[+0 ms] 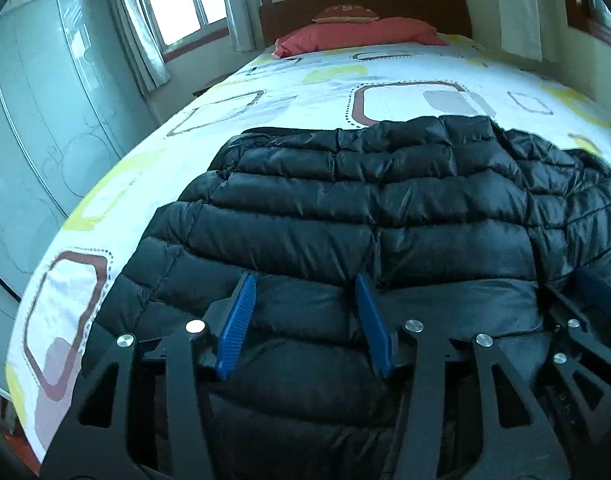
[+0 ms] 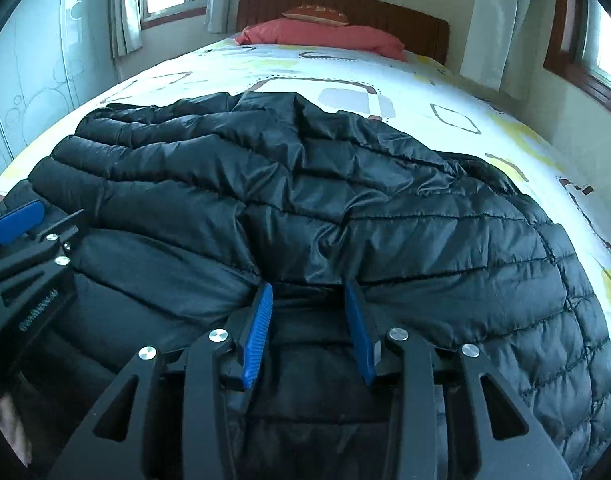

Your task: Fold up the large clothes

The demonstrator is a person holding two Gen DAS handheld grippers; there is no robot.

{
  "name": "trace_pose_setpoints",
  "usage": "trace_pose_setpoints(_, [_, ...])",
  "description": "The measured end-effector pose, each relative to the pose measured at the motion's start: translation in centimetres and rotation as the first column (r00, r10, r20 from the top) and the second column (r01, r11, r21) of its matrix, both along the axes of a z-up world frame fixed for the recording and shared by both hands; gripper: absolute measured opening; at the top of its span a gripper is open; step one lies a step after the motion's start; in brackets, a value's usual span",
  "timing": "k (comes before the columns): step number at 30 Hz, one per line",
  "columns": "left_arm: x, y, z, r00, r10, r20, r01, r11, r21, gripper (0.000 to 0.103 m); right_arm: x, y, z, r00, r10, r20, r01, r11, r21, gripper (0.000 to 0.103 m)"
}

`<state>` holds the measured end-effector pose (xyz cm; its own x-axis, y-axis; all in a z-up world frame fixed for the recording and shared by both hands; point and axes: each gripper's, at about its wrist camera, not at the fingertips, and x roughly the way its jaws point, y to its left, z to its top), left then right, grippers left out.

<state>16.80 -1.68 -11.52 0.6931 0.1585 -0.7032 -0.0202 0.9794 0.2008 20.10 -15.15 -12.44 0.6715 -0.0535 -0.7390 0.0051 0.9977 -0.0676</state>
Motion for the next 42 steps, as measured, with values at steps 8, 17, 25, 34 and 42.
trace_pose_setpoints(8, [-2.0, 4.8, 2.4, 0.996, 0.088, 0.014, -0.087, 0.994, -0.059, 0.054, -0.7, 0.7, -0.2, 1.0, -0.004, 0.014, 0.004, 1.0, -0.023, 0.038])
trace_pose_setpoints(17, [-2.4, 15.9, 3.0, 0.954, 0.291, -0.068, -0.298, 0.918, -0.261, 0.063, -0.5, 0.8, -0.2, 1.0, -0.005, 0.016, 0.006, 1.0, -0.02, 0.038])
trace_pose_setpoints(25, [-1.9, 21.2, -1.7, 0.949, 0.151, -0.278, -0.309, 0.632, -0.71, 0.076, -0.5, 0.7, -0.2, 1.0, -0.006, 0.016, 0.006, 1.0, -0.022, 0.038])
trace_pose_setpoints(34, [-1.0, 21.5, -4.4, 0.951, 0.059, -0.304, -0.289, 0.521, -0.803, 0.09, -0.5, 0.6, -0.2, 1.0, -0.007, 0.017, 0.007, 1.0, -0.024, 0.038])
trace_pose_setpoints(42, [-1.4, 22.7, -4.9, 0.958, 0.087, -0.272, -0.28, 0.47, -0.837, 0.089, -0.6, 0.7, -0.3, 1.0, -0.008, 0.017, 0.008, 1.0, -0.028, 0.038])
